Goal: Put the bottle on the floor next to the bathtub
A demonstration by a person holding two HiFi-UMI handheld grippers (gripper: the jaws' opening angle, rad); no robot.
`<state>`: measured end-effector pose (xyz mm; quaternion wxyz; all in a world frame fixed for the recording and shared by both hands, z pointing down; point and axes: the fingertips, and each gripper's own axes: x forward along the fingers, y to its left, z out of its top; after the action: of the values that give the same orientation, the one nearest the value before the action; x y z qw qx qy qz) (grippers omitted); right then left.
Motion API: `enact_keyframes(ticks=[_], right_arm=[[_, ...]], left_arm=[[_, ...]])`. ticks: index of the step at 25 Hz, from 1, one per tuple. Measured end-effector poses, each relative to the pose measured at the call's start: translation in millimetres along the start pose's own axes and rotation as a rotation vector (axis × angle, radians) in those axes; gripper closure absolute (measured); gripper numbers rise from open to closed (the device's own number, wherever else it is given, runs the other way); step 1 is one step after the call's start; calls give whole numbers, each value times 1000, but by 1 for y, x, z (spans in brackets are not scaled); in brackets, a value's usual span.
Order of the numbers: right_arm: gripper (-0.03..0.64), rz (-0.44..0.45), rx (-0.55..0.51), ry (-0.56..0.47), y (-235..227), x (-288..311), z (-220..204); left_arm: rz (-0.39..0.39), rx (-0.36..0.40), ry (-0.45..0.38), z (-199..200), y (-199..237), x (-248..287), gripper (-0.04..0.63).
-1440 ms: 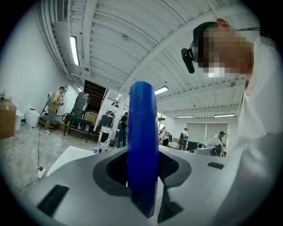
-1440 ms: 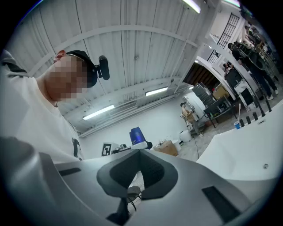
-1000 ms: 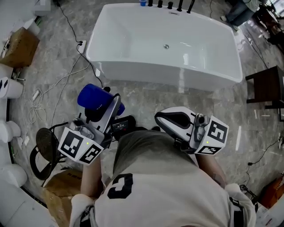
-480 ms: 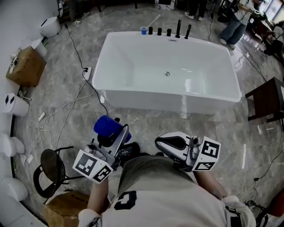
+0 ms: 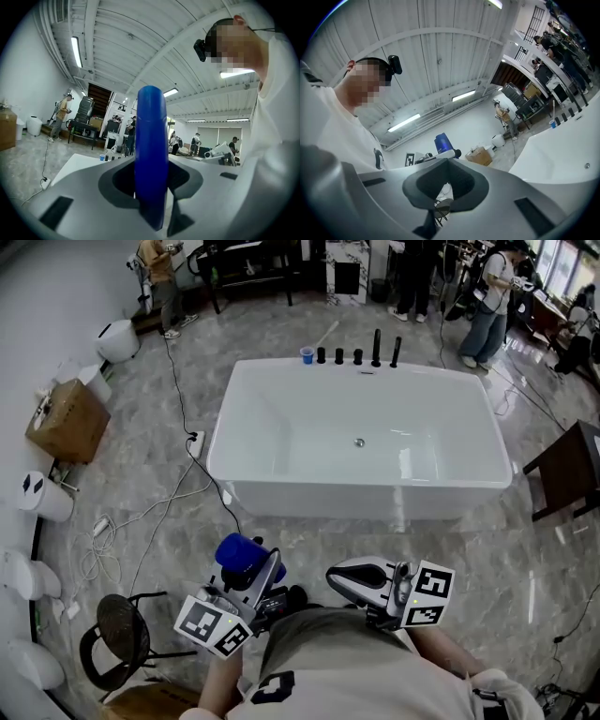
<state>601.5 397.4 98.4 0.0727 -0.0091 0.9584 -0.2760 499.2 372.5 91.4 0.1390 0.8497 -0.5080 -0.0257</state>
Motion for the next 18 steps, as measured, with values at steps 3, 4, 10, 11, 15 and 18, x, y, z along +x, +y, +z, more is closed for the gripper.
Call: enact_keyframes(ticks=[3,4,10,11,15,18], right_arm=[[589,-18,3,-2,-4,2,1],[589,-24,7,-4,-6,2,1],[589,-41,3,5,-14,9,3],[589,-44,3,5,-15,11,3],[589,-51,4,9,-19,20,3],[589,-52,1,15,-20,30,3]], left_arm=[[4,-4,0,0,6,-1,408],[4,-5,-1,1,7,0,408],[-10,-8,5,1,17,8,408],[-14,-7,5,1,19,9,408],[-24,-13,-2,4,29,8,408],[-24,-18,-6,7,39,4,408]])
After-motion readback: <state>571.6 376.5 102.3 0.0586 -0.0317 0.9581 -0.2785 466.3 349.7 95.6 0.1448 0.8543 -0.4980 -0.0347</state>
